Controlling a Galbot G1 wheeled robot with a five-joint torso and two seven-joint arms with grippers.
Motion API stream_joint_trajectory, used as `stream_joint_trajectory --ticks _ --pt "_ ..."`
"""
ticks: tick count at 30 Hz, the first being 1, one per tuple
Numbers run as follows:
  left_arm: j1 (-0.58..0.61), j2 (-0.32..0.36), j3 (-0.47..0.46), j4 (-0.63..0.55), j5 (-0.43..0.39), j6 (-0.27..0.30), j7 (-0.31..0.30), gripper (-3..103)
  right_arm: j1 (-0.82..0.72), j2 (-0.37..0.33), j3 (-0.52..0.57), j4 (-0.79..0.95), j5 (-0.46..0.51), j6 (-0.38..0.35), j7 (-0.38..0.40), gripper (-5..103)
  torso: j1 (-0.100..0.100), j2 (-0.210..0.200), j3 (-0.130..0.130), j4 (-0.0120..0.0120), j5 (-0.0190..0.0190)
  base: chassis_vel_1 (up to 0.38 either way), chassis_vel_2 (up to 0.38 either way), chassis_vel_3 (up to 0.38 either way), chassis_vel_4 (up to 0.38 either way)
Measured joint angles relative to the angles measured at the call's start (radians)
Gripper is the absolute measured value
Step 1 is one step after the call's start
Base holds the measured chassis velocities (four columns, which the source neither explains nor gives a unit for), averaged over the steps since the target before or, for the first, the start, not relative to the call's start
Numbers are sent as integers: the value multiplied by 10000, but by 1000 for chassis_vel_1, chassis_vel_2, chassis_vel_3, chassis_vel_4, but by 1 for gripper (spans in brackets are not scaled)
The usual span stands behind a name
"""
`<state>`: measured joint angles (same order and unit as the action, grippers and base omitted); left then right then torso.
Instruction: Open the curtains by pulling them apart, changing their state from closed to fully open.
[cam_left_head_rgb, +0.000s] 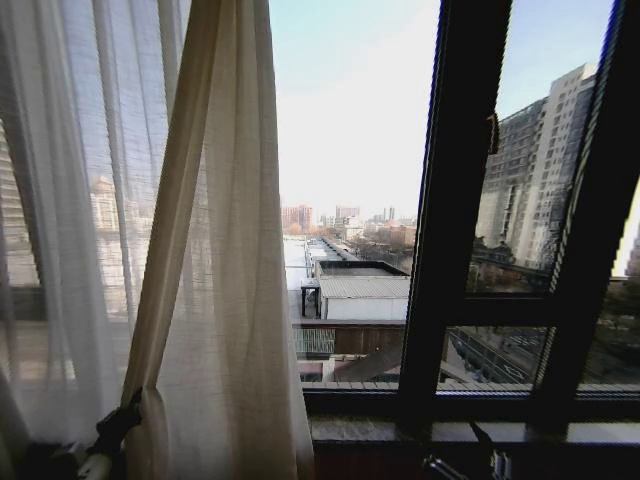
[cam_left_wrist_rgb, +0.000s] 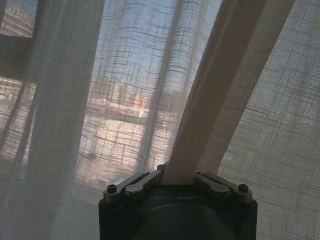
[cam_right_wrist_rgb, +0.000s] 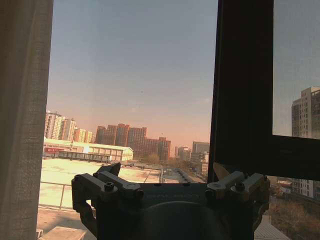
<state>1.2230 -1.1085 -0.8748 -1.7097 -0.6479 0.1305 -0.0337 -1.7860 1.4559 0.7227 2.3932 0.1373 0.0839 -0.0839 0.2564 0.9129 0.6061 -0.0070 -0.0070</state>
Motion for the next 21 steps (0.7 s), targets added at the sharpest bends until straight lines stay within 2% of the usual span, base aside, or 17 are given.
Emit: stream_joint_trajectory --ticks 13,17,21 --pt "-152 658 -687 1235 -146 -380 47 0 37 -5 -67 -26 -2 24 -14 100 0 0 0 2 -1 0 0 0 0" --pt "-44 606 -688 1111 -129 -410 173 0 48 11 -93 -50 -6 35 -26 100 0 0 0 1 -1 0 0 0 0" --pt "167 401 -478 563 -115 -371 587 0 38 20 -105 -48 -7 43 -32 100 0 0 1 1 -2 0 0 0 0"
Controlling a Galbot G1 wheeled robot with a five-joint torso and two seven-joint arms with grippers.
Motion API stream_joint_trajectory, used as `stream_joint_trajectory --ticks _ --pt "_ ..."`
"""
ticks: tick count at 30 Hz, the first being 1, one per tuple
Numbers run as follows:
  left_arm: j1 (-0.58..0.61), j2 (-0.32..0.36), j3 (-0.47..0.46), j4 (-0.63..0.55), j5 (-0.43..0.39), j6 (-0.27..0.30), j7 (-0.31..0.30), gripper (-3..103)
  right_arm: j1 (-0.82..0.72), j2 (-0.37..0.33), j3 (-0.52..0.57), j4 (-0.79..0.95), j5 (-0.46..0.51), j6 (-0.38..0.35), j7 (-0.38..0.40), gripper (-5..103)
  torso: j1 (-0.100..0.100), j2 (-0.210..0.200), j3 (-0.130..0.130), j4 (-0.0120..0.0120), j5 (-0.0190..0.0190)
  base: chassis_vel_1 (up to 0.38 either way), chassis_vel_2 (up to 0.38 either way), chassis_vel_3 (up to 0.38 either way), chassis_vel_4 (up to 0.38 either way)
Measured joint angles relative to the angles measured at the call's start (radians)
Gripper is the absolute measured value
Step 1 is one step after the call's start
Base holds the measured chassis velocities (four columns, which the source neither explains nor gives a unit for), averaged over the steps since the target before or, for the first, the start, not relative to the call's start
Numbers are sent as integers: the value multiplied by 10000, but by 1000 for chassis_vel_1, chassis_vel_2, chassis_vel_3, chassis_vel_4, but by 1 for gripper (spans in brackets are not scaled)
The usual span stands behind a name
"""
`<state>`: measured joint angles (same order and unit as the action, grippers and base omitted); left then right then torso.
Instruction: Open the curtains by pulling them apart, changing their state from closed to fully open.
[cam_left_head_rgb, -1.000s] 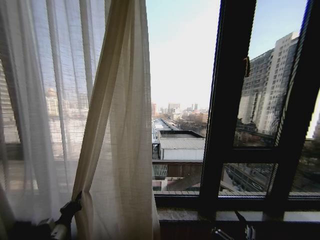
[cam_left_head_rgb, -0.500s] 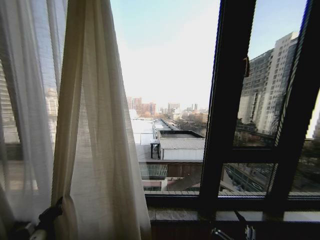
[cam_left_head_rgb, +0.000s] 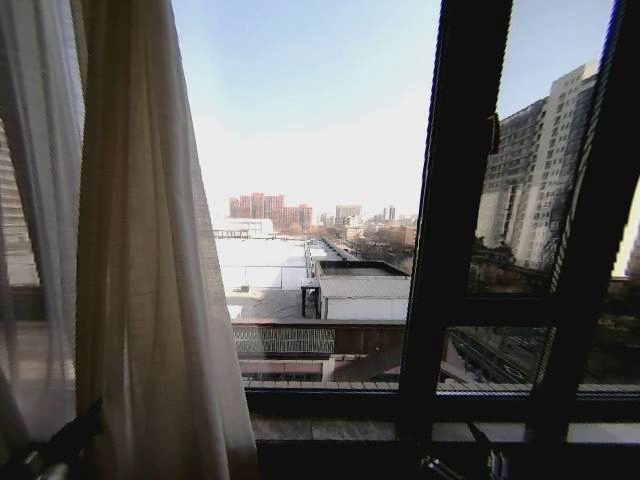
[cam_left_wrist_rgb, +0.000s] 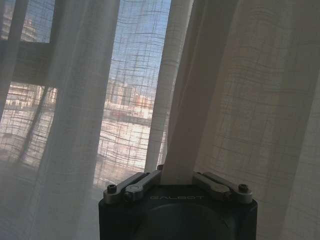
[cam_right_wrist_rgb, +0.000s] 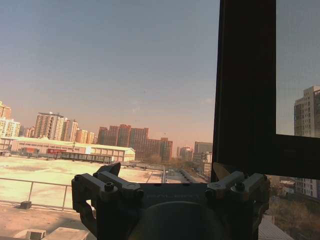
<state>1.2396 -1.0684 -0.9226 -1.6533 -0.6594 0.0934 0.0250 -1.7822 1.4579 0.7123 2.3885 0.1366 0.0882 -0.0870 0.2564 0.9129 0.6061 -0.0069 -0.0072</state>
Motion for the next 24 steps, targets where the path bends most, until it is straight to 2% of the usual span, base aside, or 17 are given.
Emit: stream_joint_trajectory --ticks 1,2,3,5,7,8,9,11,13,14,16,17,19,20,22,23,24 --pt "67 -78 127 -263 2 12 134 -1 -2 0 8 5 0 1 0 100 0 0 0 1 0 0 0 0 0" --pt "124 -157 276 -555 13 27 315 4 -7 -3 27 27 7 2 0 100 0 0 0 0 1 0 0 0 0" --pt "124 -157 276 -555 13 27 315 4 -7 -3 27 27 7 2 0 100 0 0 0 0 1 0 0 0 0" --pt "164 -285 618 -1127 116 103 508 15 -11 -14 86 51 29 8 8 100 0 0 0 -1 3 0 0 0 0" --pt "146 -310 745 -1256 160 145 513 15 -11 -14 95 52 36 12 12 100 0 0 0 -1 7 0 0 0 0" --pt "80 -343 956 -1399 242 221 513 26 -7 -7 104 52 43 18 17 100 0 0 0 0 5 0 0 0 0" --pt "-26 -363 1170 -1504 331 280 500 31 4 16 103 44 44 25 19 100 0 0 0 0 4 0 0 0 0" --pt "-92 -369 1309 -1572 388 326 495 31 19 41 93 25 43 28 19 100 0 0 0 -1 5 0 0 0 0" --pt "-275 -380 1748 -1816 529 604 490 42 49 130 41 -41 19 36 18 100 0 0 0 -2 3 0 0 0 0" --pt "-275 -380 1748 -1816 529 604 490 42 49 130 41 -41 19 36 18 100 0 0 0 -2 3 0 0 0 0" --pt "-514 -377 2145 -1937 651 834 422 53 68 181 25 -84 -10 40 10 100 0 0 0 -1 4 0 0 0 0" --pt "-514 -377 2145 -1937 651 834 422 53 68 181 25 -84 -10 40 10 100 0 0 0 -1 4 0 0 0 0" --pt "-827 -351 2453 -1872 720 956 289 64 85 198 27 -94 -17 41 5 100 0 0 0 -1 4 0 0 0 0" --pt "-827 -351 2453 -1872 720 956 289 64 85 198 27 -94 -17 41 5 100 0 0 0 -1 4 0 0 0 0" --pt "-1284 -288 2840 -1623 765 1019 112 75 88 236 33 -113 -34 42 -19 100 0 0 0 0 2 0 0 0 0" --pt "-1284 -288 2840 -1623 765 1019 112 75 88 236 33 -113 -34 42 -19 100 0 0 0 0 2 0 0 0 0" --pt "-1626 -248 3100 -1411 767 1023 4 80 88 297 34 -120 -70 42 -75 100 0 -1 1 0 3 0 0 0 0"
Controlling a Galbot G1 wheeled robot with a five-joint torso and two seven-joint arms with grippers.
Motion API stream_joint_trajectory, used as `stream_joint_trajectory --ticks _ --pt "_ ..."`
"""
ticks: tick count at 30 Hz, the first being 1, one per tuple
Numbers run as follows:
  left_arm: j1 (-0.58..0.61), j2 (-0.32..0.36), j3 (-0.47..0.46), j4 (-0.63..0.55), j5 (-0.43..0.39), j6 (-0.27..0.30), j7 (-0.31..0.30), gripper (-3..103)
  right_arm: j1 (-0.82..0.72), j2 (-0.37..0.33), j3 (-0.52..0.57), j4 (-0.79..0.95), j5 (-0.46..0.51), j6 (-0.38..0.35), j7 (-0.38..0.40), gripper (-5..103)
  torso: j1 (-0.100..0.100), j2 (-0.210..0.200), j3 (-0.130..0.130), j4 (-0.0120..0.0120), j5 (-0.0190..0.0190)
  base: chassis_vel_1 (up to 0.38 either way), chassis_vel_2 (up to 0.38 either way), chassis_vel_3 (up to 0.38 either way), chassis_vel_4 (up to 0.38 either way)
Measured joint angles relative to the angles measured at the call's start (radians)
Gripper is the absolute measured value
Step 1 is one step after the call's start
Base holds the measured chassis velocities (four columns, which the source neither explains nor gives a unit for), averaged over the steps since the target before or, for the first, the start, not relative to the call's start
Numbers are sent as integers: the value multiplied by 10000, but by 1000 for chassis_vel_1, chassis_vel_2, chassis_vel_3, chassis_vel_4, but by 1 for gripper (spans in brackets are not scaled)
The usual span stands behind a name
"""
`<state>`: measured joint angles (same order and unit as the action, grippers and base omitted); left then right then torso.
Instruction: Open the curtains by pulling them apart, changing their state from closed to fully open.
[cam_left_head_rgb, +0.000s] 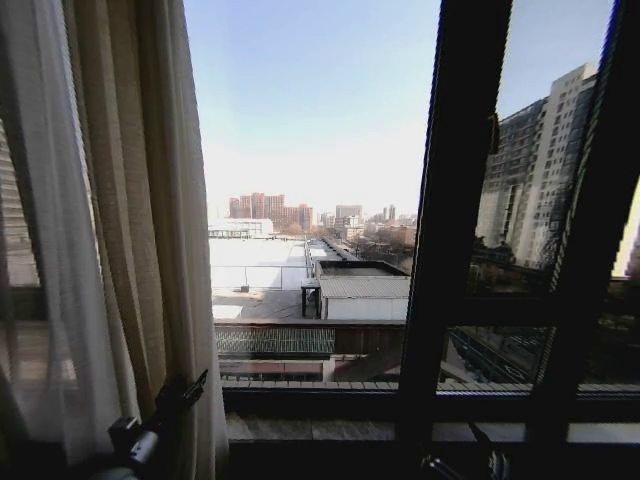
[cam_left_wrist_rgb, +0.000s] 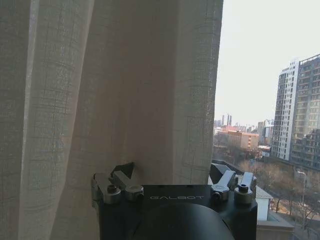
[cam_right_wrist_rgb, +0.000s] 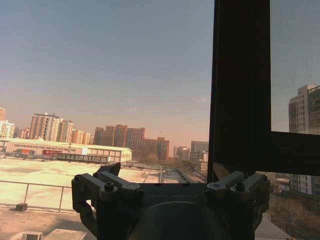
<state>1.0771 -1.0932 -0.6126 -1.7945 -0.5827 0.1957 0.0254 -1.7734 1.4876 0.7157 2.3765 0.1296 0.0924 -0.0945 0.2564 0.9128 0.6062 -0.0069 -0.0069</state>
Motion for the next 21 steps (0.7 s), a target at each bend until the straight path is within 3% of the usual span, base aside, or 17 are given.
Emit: stream_joint_trajectory --ticks 4,11,14,16,21 --pt "-831 51 549 667 -4 -2 -151 96 -20 149 -27 -53 -115 35 -119 100 0 1 0 1 -2 0 0 0 0" --pt "-1675 88 1093 1502 -5 -14 -372 100 -112 374 -38 -104 -307 174 -225 100 0 0 0 0 -1 0 0 0 0" --pt "-1989 4 1346 1758 0 -17 -795 100 -146 497 -71 -108 -428 209 -279 100 0 0 0 -1 0 0 0 0 0" --pt "-2285 -151 1714 1899 28 -12 -1751 100 -206 651 -147 -114 -586 270 -305 100 0 0 0 -1 0 0 0 0 0" --pt "-2457 -301 1993 1953 12 37 -2652 100 -283 797 -201 -116 -751 372 -334 100 0 0 0 -1 0 0 0 0 0"
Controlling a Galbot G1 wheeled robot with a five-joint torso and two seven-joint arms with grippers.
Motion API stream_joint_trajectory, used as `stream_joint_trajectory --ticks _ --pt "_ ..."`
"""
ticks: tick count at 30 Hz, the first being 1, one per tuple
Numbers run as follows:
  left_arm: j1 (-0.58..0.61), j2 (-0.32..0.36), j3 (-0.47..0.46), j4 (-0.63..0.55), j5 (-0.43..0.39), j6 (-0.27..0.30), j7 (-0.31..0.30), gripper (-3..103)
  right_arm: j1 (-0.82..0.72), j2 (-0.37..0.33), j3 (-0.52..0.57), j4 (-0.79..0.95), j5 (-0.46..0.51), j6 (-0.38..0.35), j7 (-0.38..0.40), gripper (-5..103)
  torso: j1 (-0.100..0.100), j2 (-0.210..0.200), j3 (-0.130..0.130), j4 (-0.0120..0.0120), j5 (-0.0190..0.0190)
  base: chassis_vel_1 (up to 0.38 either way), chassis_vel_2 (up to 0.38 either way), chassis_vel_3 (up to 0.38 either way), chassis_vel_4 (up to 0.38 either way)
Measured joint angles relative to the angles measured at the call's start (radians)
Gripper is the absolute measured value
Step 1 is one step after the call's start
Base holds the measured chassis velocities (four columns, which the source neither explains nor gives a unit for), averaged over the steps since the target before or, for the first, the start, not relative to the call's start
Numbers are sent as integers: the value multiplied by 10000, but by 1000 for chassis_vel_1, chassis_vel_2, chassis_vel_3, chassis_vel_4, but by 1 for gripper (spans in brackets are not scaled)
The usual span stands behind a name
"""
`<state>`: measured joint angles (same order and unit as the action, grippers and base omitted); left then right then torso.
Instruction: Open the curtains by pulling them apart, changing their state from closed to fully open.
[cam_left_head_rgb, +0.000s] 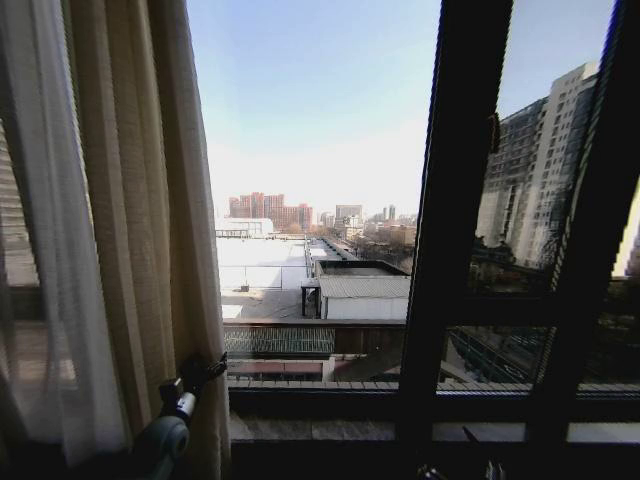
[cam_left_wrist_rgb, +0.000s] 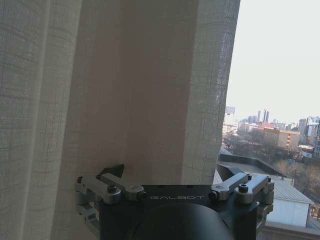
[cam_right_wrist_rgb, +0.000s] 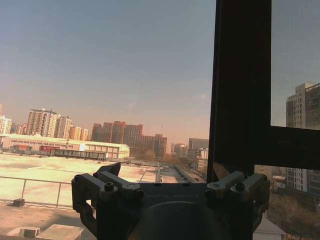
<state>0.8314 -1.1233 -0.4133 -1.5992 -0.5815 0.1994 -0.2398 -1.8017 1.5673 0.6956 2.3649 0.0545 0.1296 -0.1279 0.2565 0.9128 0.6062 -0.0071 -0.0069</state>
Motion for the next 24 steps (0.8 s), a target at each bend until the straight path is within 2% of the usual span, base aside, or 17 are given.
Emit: stream_joint_trajectory --ticks 2,5,12,14,15,16,18,19,20,22,23,24 --pt "-86 -55 155 18 -8 61 -460 100 -5 40 -4 -7 -51 24 -16 100 0 1 0 2 0 0 0 0 0" --pt "-163 -75 287 36 -20 137 -762 100 -3 95 -41 -24 -111 30 -31 100 0 1 -1 1 0 0 0 0 0" --pt "-335 -117 402 199 -15 182 -1061 100 -40 256 -180 -113 -308 130 -47 100 0 0 0 1 0 0 0 0 0" --pt "-382 -133 403 248 -32 182 -1128 103 -56 284 -196 -123 -346 154 -50 100 0 0 0 1 0 0 0 0 0" --pt "-418 -141 403 276 -76 182 -1210 101 -66 302 -208 -123 -357 164 -51 100 0 0 -1 1 0 0 0 0 0" --pt "-430 -158 397 279 -139 179 -1311 90 -72 308 -210 -123 -359 166 -51 100 0 0 0 1 0 0 0 0 0" --pt "-430 -166 388 277 -199 177 -1351 90 -72 309 -210 -123 -358 166 -51 100 0 0 0 1 0 0 0 0 0" --pt "-427 -176 373 263 -254 174 -1400 85 -72 312 -210 -123 -359 167 -51 100 0 0 0 1 0 0 0 0 0" --pt "-427 -176 373 263 -254 174 -1400 85 -72 312 -210 -123 -359 167 -51 100 0 0 0 1 0 0 0 0 0" --pt "-386 -188 362 226 -294 163 -1431 74 -79 316 -210 -123 -359 168 -51 100 0 0 0 0 0 0 0 0 0" --pt "-386 -188 362 226 -294 163 -1431 74 -79 316 -210 -123 -359 168 -51 100 0 0 0 0 0 0 0 0 0" --pt "-344 -189 354 191 -308 161 -1433 68 -83 307 -210 -123 -359 168 -50 100 0 1 -1 1 0 0 0 0 0"
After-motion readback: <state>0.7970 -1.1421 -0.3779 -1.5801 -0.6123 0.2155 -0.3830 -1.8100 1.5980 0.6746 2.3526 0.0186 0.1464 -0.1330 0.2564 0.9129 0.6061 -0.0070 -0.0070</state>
